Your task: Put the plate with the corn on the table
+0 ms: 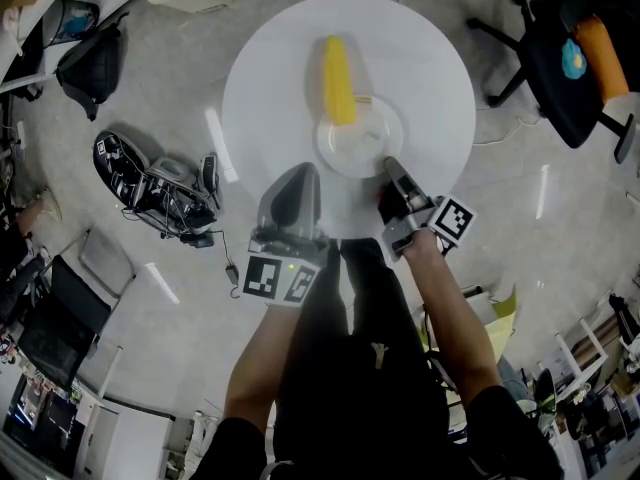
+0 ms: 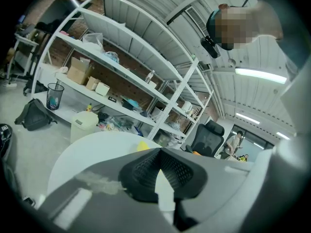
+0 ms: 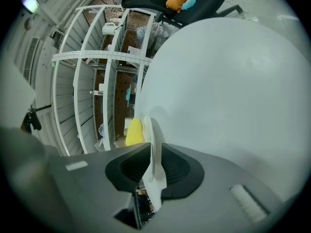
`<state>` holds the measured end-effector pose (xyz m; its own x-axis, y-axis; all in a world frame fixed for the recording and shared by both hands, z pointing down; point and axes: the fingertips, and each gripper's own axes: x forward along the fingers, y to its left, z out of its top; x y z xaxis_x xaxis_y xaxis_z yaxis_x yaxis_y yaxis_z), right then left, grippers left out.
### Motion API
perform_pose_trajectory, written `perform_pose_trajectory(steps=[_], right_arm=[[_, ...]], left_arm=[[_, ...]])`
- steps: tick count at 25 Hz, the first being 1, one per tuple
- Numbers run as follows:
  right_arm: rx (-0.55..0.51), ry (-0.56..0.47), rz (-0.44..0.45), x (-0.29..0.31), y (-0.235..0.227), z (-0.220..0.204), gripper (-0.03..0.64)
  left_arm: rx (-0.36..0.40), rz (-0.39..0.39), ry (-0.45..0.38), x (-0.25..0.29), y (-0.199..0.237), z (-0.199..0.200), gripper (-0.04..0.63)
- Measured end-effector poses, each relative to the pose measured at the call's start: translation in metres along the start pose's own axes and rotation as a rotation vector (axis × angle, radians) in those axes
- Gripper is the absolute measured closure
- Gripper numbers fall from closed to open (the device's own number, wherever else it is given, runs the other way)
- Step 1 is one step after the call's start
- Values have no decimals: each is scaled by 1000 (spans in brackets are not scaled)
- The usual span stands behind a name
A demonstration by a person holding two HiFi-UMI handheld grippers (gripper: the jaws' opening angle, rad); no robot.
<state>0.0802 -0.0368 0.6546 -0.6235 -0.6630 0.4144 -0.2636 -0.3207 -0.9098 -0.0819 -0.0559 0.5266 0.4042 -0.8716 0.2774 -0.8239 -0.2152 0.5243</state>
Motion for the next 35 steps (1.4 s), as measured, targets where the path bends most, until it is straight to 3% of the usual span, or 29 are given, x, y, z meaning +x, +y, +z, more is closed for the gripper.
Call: perform_pose_trajectory(steps=[19,25,35], right_arm=[[-18,-11,-21,-22,-8,-2,538],[-48,-9,-47,-31,-7,-3,604],[-92,23,-12,-38,7,-13,606]], left_arm=[[-9,-7,-13,-14,-11,-6,591],[-9,-13,-20,-18,-16,-5,591],[-6,-8,-41,-32,-24,-5,591]])
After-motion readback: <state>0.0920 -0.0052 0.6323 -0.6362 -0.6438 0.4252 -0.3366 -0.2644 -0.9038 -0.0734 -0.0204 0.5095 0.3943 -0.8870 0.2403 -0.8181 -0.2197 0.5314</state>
